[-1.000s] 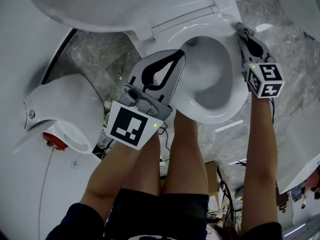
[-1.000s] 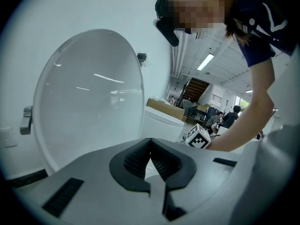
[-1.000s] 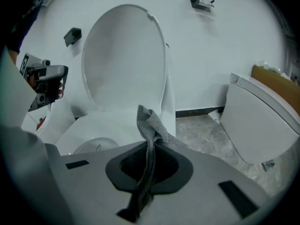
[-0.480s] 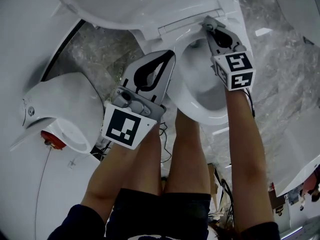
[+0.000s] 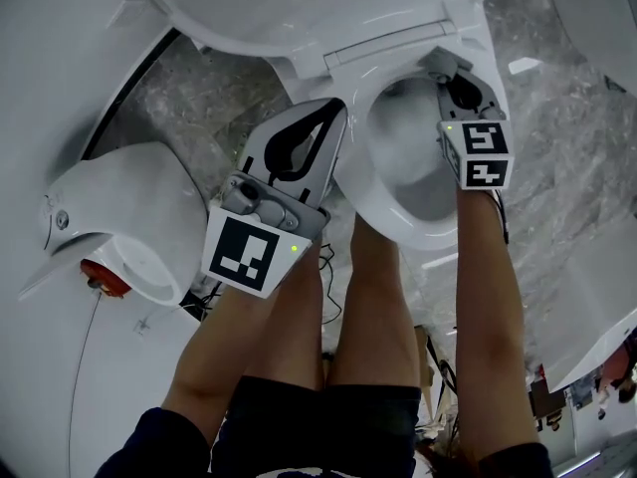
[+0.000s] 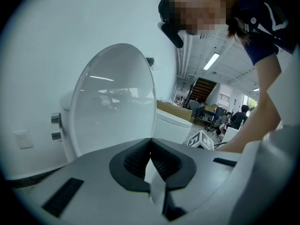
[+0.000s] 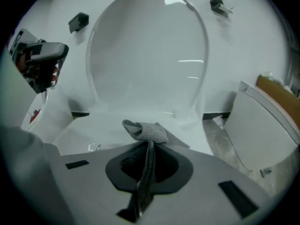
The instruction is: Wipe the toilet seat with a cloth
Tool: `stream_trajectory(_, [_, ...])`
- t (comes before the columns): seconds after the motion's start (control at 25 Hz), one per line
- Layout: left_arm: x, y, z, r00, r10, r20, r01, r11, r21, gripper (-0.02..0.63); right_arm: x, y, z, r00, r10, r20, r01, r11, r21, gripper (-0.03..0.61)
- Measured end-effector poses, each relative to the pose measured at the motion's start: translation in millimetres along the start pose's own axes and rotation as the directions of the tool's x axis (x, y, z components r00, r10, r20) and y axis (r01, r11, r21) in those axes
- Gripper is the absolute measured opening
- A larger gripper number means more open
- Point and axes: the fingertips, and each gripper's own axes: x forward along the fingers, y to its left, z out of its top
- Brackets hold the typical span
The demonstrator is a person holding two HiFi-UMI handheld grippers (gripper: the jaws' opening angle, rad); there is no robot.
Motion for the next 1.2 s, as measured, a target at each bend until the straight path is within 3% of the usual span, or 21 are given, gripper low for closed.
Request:
stream_trajectory(0.12, [-2, 3, 1, 1.000, 0.002, 0.000, -0.002, 1.000, -0.001, 0.020, -15, -31, -10, 0.996, -0.093, 0.009, 0.093, 0.995, 0.036, 0.026])
stream_trajectory(0.24, [-5, 5, 0, 1.000, 0.002, 0.000, -0.002, 1.000, -0.003, 0.020, -12, -24, -8, 0.995, -0.091, 0.039, 0.086, 0.991, 0.105, 0.027])
stream_trajectory(0.36, [-6, 7, -1, 1.000, 0.002, 0.001, -0.002, 1.000, -0.001, 0.020, 10, 23, -4, 0.998, 0.054, 0.038, -0.057, 0.996, 0.073, 0.026])
stream_trajectory(0.48, [-9, 9, -2, 1.000, 0.007, 0.000, -0.007, 1.000, 0.001, 0.020, 21, 86, -4, 0.974, 0.226, 0.017, -0.226, 0.974, 0.027, 0.028])
stream_trajectory(0.6, [-13, 11, -4, 1.000, 0.010, -0.002, -0.010, 1.000, 0.003, 0.020, 14, 137, -8, 0.927, 0.376, 0.017, -0.376, 0.927, -0.002, 0.028])
stream_trajectory(0.72, [-16, 12, -5, 1.000, 0.014, -0.003, -0.014, 1.000, 0.003, 0.020, -4, 177, -16, 0.849, 0.528, -0.016, -0.528, 0.849, -0.006, 0.028])
stream_trajectory(0.8, [-17, 13, -1, 1.000, 0.025, 0.003, -0.025, 1.000, 0.004, 0.020, -18, 189, -14, 0.824, 0.566, -0.006, -0.566, 0.824, 0.031, 0.028])
stream_trajectory(0.88, [-17, 14, 7, 0.999, 0.038, 0.018, -0.039, 0.999, 0.012, 0.020, -32, 179, -4, 0.851, 0.518, 0.082, -0.524, 0.841, 0.136, 0.028])
stream_trajectory(0.96, [-16, 14, 15, 0.998, 0.046, 0.034, -0.047, 0.999, 0.022, 0.020, -49, 151, 8, 0.901, 0.388, 0.194, -0.427, 0.870, 0.247, 0.028])
stream_trajectory(1.04, [-14, 13, 24, 0.998, 0.046, 0.050, -0.048, 0.998, 0.030, 0.020, -73, 121, 22, 0.931, 0.231, 0.281, -0.316, 0.896, 0.312, 0.028])
stream_trajectory(1.12, [-13, 12, 33, 0.997, 0.043, 0.063, -0.045, 0.998, 0.039, 0.020, -101, 96, 38, 0.936, 0.094, 0.338, -0.204, 0.929, 0.307, 0.028])
stream_trajectory(1.2, [-13, 10, 42, 0.996, 0.043, 0.075, -0.047, 0.998, 0.051, 0.020, -131, 75, 57, 0.918, -0.023, 0.396, -0.104, 0.949, 0.296, 0.028])
